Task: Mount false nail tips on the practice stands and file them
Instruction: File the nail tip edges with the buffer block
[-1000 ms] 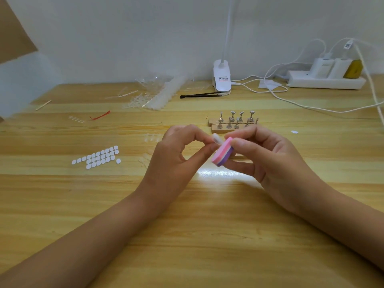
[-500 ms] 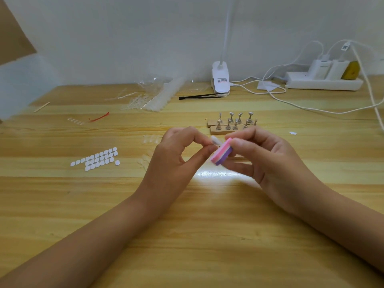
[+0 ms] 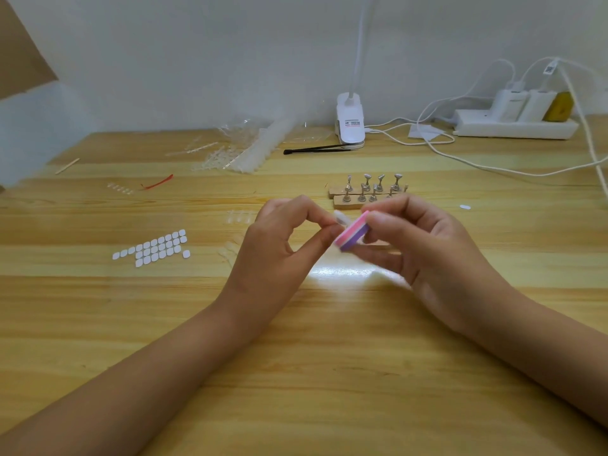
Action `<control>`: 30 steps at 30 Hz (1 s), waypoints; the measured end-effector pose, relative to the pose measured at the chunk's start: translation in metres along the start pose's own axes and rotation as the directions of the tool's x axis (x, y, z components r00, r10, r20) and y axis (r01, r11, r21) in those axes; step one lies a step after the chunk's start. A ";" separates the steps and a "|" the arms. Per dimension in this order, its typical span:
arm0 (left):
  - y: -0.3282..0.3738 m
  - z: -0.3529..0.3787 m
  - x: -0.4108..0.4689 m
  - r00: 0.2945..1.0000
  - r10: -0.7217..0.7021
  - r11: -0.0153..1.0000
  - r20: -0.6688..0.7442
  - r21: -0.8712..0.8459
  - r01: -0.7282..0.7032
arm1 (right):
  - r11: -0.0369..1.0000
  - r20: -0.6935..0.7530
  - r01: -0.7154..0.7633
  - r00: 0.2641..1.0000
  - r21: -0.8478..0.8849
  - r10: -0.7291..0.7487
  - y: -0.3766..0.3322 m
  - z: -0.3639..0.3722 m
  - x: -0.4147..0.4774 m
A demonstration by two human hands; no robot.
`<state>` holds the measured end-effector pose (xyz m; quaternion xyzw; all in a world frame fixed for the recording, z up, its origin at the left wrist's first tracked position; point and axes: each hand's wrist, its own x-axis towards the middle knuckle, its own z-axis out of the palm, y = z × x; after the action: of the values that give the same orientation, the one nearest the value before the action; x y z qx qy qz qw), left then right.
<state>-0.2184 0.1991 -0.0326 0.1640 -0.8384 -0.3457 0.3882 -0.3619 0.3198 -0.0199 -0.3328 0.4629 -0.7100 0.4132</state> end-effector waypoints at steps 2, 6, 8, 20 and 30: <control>0.000 0.000 0.000 1.000 -0.001 1.000 0.000 -0.002 0.001 | 0.999 -0.063 0.031 0.998 0.016 -0.030 -0.001 -0.002 0.001; 0.002 0.000 0.000 1.000 0.014 1.000 0.005 -0.010 -0.014 | 1.000 0.032 0.014 0.999 0.015 -0.015 0.001 0.003 -0.003; 0.001 0.000 0.000 1.000 0.005 1.000 0.004 -0.012 -0.005 | 0.999 -0.048 0.038 0.998 0.018 -0.037 -0.002 0.001 -0.001; 0.002 0.000 0.000 1.000 -0.011 0.992 0.015 -0.125 0.013 | 0.971 -0.209 0.225 0.949 -0.079 -0.236 -0.019 -0.027 0.013; 0.005 -0.004 0.001 0.991 -0.087 0.944 0.101 -0.310 0.114 | 0.420 0.349 0.450 0.889 -0.788 -0.297 -0.003 -0.019 0.001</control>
<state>-0.2165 0.2003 -0.0267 0.1277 -0.7790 -0.5010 0.3548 -0.3789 0.3271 -0.0234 -0.6403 0.6304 -0.4346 0.0615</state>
